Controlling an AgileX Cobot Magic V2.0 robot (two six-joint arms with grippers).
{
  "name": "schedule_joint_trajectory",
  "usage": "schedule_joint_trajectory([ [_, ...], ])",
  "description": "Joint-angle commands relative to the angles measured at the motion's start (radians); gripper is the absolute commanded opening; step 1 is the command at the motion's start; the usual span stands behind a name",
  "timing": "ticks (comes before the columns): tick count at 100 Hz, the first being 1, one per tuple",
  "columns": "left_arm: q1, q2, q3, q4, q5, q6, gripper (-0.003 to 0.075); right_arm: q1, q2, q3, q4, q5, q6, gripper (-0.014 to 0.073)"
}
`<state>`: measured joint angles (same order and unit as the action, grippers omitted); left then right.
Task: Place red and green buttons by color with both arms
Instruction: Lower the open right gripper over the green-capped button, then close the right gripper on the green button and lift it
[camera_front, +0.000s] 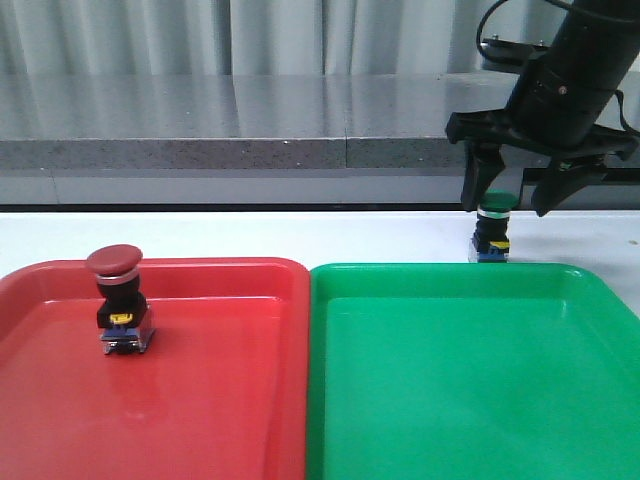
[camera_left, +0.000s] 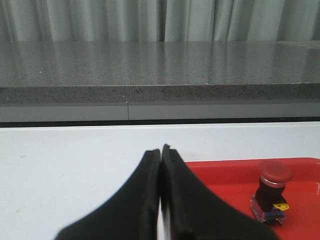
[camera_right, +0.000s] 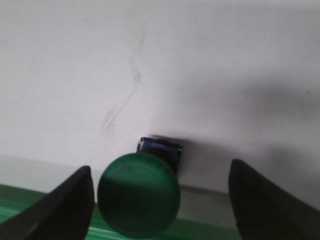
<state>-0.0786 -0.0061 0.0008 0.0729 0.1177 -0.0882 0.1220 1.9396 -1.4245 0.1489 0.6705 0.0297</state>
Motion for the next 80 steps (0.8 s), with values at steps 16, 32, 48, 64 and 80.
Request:
schedule_joint_trajectory([
  [16,0.002,-0.03,0.042,-0.003,-0.085,-0.006,-0.0019,0.0,-0.046,-0.031,0.005,-0.035,0.001,0.044],
  [32,0.002,-0.03,0.042,-0.003,-0.085,-0.006,-0.0019,0.0,-0.046,-0.031,0.005,-0.035,0.0,0.0274],
  [48,0.002,-0.03,0.042,-0.003,-0.085,-0.006,-0.0019,0.0,-0.052,-0.046,0.005,-0.023,0.0,0.0269],
  [64,0.002,-0.03,0.042,-0.003,-0.085,-0.006,-0.0019,0.0,-0.09,-0.096,-0.002,0.035,0.0,0.0269],
  [80,0.002,-0.03,0.042,-0.003,-0.085,-0.006,-0.0019,0.0,-0.161,-0.108,-0.003,0.106,0.0,0.0269],
])
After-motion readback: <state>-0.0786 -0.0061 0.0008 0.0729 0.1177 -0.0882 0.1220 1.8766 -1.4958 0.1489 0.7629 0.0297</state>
